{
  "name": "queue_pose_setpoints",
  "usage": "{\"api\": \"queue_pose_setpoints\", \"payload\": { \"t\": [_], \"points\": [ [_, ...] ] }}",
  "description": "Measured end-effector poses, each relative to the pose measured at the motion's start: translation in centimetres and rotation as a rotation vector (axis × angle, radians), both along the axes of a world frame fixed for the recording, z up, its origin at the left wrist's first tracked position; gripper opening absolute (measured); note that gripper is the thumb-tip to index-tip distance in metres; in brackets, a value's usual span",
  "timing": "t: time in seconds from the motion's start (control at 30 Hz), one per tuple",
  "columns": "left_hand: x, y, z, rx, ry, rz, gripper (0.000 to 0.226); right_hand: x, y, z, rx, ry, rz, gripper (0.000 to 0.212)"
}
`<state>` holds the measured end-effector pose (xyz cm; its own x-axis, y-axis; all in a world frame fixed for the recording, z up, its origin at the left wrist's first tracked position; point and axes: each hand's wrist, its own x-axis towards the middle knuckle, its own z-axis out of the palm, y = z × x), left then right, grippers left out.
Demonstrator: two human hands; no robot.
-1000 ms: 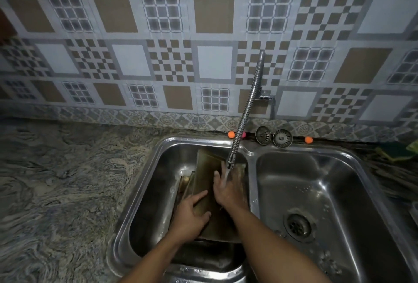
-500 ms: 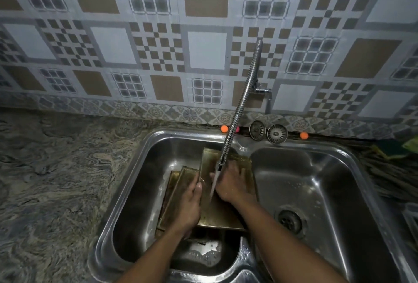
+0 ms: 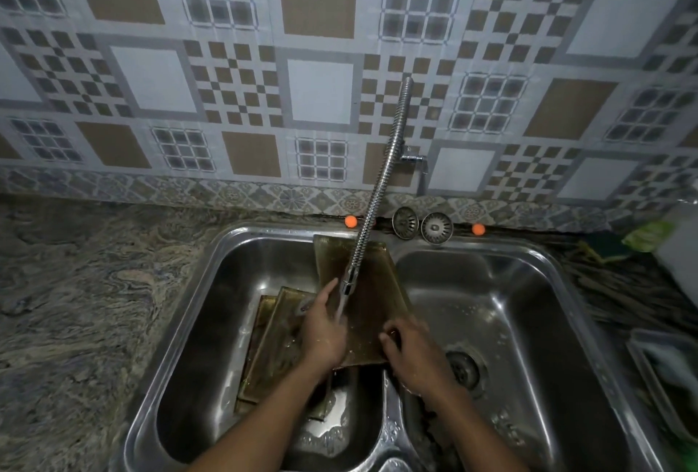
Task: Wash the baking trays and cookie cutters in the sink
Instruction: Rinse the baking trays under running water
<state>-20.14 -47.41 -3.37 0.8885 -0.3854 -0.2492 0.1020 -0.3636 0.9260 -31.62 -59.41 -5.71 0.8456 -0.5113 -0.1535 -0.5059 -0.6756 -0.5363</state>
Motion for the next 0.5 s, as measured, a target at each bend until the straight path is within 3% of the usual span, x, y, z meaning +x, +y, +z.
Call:
{"api": "queue_pose_setpoints", "payload": {
  "t": [0.07, 0.13, 0.3, 0.4, 0.5],
  "points": [
    [-0.4, -0.8, 1.0, 0.113, -0.115, -0.062, 0.04, -0.4, -0.8, -0.8, 0.064, -0.044, -0.121, 0.037],
    [-0.6, -1.4, 1.7, 0.223, -0.24, -0.087, 0.028, 0.0, -0.7, -0.9, 0.141, -0.095, -0.189, 0.041],
    [-1.5, -2.0, 2.5, 0.296, -0.532, -0.3, 0.064, 0.9, 0.7, -1.7, 0.213, -0.163, -0.296, 0.036],
    [-1.5, -1.9, 2.8, 0.233, -0.532, -0.285, 0.067, 1.2, 1.6, -1.7, 0.204, -0.175, -0.324, 0.032],
    [-1.6, -1.3, 3.3, 0.301, -0.454, -0.264, 0.039, 0.9, 1.9, -1.3, 0.12, -0.102, -0.367, 0.031]
  ]
}}
